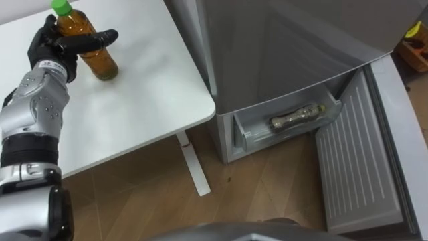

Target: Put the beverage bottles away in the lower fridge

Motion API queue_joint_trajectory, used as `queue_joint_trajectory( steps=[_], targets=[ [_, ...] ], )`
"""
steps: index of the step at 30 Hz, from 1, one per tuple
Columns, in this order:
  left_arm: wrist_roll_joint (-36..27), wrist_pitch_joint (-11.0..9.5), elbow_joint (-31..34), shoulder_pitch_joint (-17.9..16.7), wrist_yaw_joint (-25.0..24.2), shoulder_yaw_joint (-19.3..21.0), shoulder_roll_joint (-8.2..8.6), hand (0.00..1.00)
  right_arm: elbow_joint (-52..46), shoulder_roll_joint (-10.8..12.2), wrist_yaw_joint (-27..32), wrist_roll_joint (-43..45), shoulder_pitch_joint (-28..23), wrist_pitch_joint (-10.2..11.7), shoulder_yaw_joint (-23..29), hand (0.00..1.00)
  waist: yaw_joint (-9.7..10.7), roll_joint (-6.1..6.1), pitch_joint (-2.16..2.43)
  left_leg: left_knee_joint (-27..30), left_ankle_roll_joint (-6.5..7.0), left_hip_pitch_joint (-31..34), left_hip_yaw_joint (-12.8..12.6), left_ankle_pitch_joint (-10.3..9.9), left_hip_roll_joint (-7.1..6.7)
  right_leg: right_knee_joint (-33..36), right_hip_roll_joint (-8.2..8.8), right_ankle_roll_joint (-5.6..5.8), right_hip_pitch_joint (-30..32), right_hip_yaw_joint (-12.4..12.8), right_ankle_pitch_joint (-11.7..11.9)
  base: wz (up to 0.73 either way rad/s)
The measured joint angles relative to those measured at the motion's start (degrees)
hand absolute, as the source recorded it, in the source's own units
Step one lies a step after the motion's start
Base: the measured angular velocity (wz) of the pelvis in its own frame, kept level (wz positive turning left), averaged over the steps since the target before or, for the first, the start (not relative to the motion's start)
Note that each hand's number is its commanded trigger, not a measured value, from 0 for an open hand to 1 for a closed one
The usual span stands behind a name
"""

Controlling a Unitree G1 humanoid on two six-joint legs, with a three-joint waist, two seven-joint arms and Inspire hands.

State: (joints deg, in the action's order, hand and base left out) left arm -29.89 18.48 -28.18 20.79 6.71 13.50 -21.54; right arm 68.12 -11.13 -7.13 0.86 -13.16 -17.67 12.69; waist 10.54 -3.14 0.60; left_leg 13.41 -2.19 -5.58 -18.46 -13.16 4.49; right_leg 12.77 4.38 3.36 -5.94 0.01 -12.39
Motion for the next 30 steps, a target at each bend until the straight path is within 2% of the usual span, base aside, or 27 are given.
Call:
queue_joint_trajectory(
  steps=[8, 9, 10, 11, 12, 13, 19, 30],
  targets=[
    [-0.6, 0.4, 0.0, 0.0, 0.0, 0.0, -0.49, 0.00, -1.1, 0.0, 1.0, 0.0, 0.0, 0.0, 0.5, 0.00, 0.0, -0.21, -0.03, 0.0, -0.03, 0.0, 0.0, 0.0, 0.02, 0.0, -0.03, 0.00, 0.2, 0.0, 0.0, 0.00],
    [-1.0, 0.5, 0.0, 0.0, 0.0, 0.0, -0.57, 0.22, -1.1, 0.0, 1.1, 0.0, 0.0, 0.0, 0.5, 0.00, 0.0, -0.21, -0.03, 0.0, -0.04, 0.0, 0.0, 0.0, 0.02, 0.0, -0.03, 0.00, 0.2, 0.0, 0.0, 0.00],
    [-1.7, 0.5, 0.0, 0.0, 0.0, 0.0, -0.62, 0.35, -1.1, 0.0, 1.2, 0.0, -0.1, 0.0, 0.5, 0.00, 0.1, -0.21, -0.04, 0.0, -0.04, 0.0, 0.0, 0.0, 0.02, 0.0, -0.03, 0.00, 0.1, 0.0, 0.0, 0.00],
    [-2.1, 0.5, 0.0, 0.0, 0.0, 0.0, -0.63, 0.67, -1.1, 0.0, 1.4, 0.0, -0.1, -0.1, 0.5, 0.00, 0.1, -0.19, -0.05, 0.0, -0.05, 0.0, 0.0, 0.0, 0.02, 0.0, -0.03, 0.00, 0.1, 0.0, 0.0, 0.00],
    [-2.1, 0.5, 0.0, 0.0, 0.0, 0.0, -0.63, 0.90, -1.1, 0.0, 1.5, 0.0, -0.1, -0.1, 0.5, 0.00, 0.1, -0.18, -0.05, 0.0, -0.05, 0.0, 0.0, 0.0, 0.02, 0.0, -0.03, 0.00, 0.1, 0.0, 0.0, 0.00],
    [-2.1, 0.5, 0.0, 0.0, 0.0, 0.0, -0.63, 1.00, -1.4, 0.0, 1.6, 0.0, -0.3, -0.1, 0.5, 0.00, 0.1, -0.15, -0.07, 0.0, -0.05, 0.0, 0.0, 0.0, 0.02, 0.0, -0.03, 0.00, 0.1, 0.0, 0.0, 0.00],
    [-2.1, 0.5, -0.6, 0.0, 0.4, 0.0, -0.94, 1.00, -1.5, 0.0, 2.3, 0.0, -0.7, -0.1, 0.5, 0.00, 0.0, 0.08, -0.23, 0.0, -0.06, 0.1, 0.0, -0.1, 0.03, 0.0, -0.05, 0.00, 0.1, 0.0, 0.0, 0.00],
    [-2.1, 2.8, -3.3, 0.3, 0.4, -0.2, -1.66, 1.00, -1.9, 0.0, 2.8, 0.0, -1.2, -0.7, 0.5, 0.00, 0.2, 0.14, -0.22, 0.0, -0.13, 0.3, 0.0, -0.1, 0.08, 0.0, -0.10, 0.00, 0.5, 0.0, 0.0, 0.00]
  ],
)
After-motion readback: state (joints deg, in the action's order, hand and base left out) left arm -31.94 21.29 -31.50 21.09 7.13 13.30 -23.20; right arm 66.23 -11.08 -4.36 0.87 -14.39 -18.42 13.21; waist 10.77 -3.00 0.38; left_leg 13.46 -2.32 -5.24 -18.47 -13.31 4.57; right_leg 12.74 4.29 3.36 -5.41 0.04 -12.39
